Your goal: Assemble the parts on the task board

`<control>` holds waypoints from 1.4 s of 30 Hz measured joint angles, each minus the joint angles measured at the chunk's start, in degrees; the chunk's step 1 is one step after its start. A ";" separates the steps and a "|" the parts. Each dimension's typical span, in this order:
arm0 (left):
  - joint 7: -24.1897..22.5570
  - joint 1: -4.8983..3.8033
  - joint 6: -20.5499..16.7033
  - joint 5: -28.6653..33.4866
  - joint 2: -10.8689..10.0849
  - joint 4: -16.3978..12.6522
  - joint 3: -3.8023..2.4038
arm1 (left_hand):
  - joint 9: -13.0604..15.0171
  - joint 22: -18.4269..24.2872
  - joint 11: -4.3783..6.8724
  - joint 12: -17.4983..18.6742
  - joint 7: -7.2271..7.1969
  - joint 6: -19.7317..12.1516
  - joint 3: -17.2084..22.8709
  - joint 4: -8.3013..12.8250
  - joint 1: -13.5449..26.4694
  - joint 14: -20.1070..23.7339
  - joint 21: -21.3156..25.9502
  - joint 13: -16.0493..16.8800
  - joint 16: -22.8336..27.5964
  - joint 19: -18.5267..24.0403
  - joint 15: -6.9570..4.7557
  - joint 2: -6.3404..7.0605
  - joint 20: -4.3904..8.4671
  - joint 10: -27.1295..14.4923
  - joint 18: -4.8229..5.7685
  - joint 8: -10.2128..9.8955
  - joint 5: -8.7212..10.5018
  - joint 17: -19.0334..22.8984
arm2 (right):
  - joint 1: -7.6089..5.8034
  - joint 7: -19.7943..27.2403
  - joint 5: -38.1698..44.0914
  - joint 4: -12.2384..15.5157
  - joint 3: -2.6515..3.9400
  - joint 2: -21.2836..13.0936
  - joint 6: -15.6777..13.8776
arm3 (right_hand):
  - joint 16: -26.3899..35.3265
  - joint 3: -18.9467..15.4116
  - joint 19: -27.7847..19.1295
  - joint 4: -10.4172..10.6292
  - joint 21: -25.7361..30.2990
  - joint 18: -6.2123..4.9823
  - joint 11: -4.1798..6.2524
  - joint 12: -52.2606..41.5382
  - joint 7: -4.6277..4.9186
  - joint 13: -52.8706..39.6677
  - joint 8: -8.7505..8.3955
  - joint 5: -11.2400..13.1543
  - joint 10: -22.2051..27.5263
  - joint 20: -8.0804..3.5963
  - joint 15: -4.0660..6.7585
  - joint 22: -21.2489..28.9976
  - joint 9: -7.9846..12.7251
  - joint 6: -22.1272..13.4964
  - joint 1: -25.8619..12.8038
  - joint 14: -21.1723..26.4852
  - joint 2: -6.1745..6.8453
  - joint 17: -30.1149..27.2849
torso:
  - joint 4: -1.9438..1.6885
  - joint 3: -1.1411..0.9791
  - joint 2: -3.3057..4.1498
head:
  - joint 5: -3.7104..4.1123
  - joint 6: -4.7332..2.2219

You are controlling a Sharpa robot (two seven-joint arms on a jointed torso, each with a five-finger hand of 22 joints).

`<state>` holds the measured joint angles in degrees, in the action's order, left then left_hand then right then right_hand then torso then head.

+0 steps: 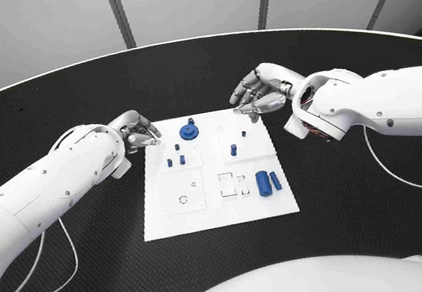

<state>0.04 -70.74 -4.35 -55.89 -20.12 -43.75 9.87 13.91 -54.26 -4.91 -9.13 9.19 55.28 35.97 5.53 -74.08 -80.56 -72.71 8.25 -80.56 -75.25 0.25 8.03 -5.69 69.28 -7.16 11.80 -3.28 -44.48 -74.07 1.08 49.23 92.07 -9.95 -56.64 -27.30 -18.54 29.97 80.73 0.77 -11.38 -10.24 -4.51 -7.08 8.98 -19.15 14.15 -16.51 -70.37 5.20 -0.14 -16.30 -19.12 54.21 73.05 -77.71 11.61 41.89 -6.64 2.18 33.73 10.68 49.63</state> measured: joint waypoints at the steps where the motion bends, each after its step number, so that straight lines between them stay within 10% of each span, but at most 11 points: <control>1: -0.33 -0.23 -0.38 2.43 -0.92 -0.99 -0.29 | 0.00 0.27 0.00 0.00 0.00 0.00 0.00 0.00 0.00 0.00 0.14 0.00 0.00 0.13 0.00 0.00 -0.04 0.00 0.00 0.00 0.00 0.34 | 0.00 -0.22 1.47 -0.58 0.00 0.02 0.64 | -0.66 -0.01 0.52 -0.34 -0.69 -0.01 0.08 -0.01 -0.02 0.17 0.00 0.15 0.30 -0.35 0.19 -0.42 0.00 0.02 0.10 -0.80 -0.12 0.50 | -0.04 0.02 -0.12 | 0.06 -0.07; 11: -4.32 -1.98 -2.88 24.19 -10.75 -13.06 -2.10 | 0.06 8.82 -0.31 0.00 0.00 0.00 -0.12 -0.12 0.61 5.30 5.37 0.31 4.12 4.87 0.40 0.61 -0.06 -1.30 -0.56 0.00 0.00 13.97 | 0.00 -3.01 18.85 -7.56 0.02 1.89 7.87 | -10.65 1.31 3.33 -2.38 -9.11 0.00 0.80 -0.90 -1.42 1.41 0.49 1.84 0.40 -2.13 1.42 -6.82 0.00 2.11 1.76 -6.07 -1.32 8.79 | -0.65 0.42 -1.82 | 0.54 -0.69; 15: -6.75 -2.51 -2.20 34.65 -15.41 -19.29 -2.24 | 0.22 18.70 -0.41 -0.27 0.00 0.00 -0.84 -0.35 0.61 10.34 12.12 0.59 8.11 10.24 0.58 0.61 -0.20 -1.63 -2.69 0.00 0.00 23.76 | 0.00 -4.24 26.09 -10.06 0.03 3.20 9.65 | -23.33 2.65 3.33 -2.56 -21.29 1.13 1.10 -0.90 -1.42 2.25 0.49 2.26 0.70 -2.13 1.42 -18.29 0.07 2.11 1.76 -6.07 -1.32 17.22 | -0.96 0.63 -2.52 | 0.70 -1.06; 24: -10.64 -2.78 2.16 55.27 -24.46 -31.50 -2.30 | 0.41 26.82 -0.71 -1.36 0.21 -0.20 -3.54 -1.29 1.47 19.17 22.97 0.80 16.51 16.04 1.29 1.47 -0.95 -2.76 -2.64 0.00 0.00 28.68 | 0.16 -7.31 37.04 -14.63 0.01 7.06 13.30 | -40.08 4.13 3.12 -2.18 -41.89 3.68 0.80 -0.15 -1.42 4.52 -0.44 2.99 1.67 -2.35 1.42 -38.26 -0.14 2.10 0.97 -6.07 -0.59 27.47 | -1.46 1.40 -3.82 | 0.75 -1.44; 35: -12.95 -2.81 4.92 64.23 -29.02 -38.77 -2.30 | 0.47 36.17 -1.53 -1.36 0.62 -0.61 -5.61 -2.60 1.67 25.06 38.12 -0.53 34.03 19.45 3.18 1.26 -3.26 -3.57 -2.63 0.00 0.00 35.35 | 1.59 -8.50 39.37 -17.84 -0.06 10.87 15.99 | -47.26 4.45 3.12 -1.86 -50.86 4.95 -0.13 0.65 -0.30 6.14 -1.34 3.30 3.58 -2.35 0.81 -47.09 -0.20 0.32 -0.31 -6.29 0.26 31.36 | -2.51 2.61 -4.33 | 0.53 -1.63; 42: -13.59 -2.81 4.60 65.19 -29.27 -39.92 -2.30 | 0.46 37.31 -1.53 -1.36 0.62 -0.61 -5.94 -2.61 1.67 24.34 39.61 -0.80 35.68 18.65 3.26 1.26 -3.24 -3.57 -2.62 0.00 0.00 35.64 | 2.89 -8.14 39.52 -19.46 -0.08 11.81 16.15 | -49.46 4.69 3.33 -1.63 -53.18 4.94 -0.33 0.65 -0.09 6.55 -1.55 3.53 3.79 -2.13 0.82 -49.62 -0.26 0.11 -0.54 -6.29 0.49 32.49 | -2.79 2.97 -4.26 | 0.82 -1.63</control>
<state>-13.55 -73.55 0.25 9.30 -49.39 -83.67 7.57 14.38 -16.96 -6.44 -10.48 9.81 54.67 30.03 2.92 -72.41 -56.22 -33.10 7.45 -44.87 -56.60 3.50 9.29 -8.93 65.71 -9.78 11.80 -3.28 -8.83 -71.18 -7.06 88.74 72.60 -10.03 -44.83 -11.15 -68.00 34.65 84.06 -0.86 -64.56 -5.30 -4.83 -6.43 8.89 -12.60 12.60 -12.98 -66.58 3.07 0.68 -65.91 -19.38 54.33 72.51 -84.00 12.11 74.38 -9.42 5.15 29.47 11.50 48.00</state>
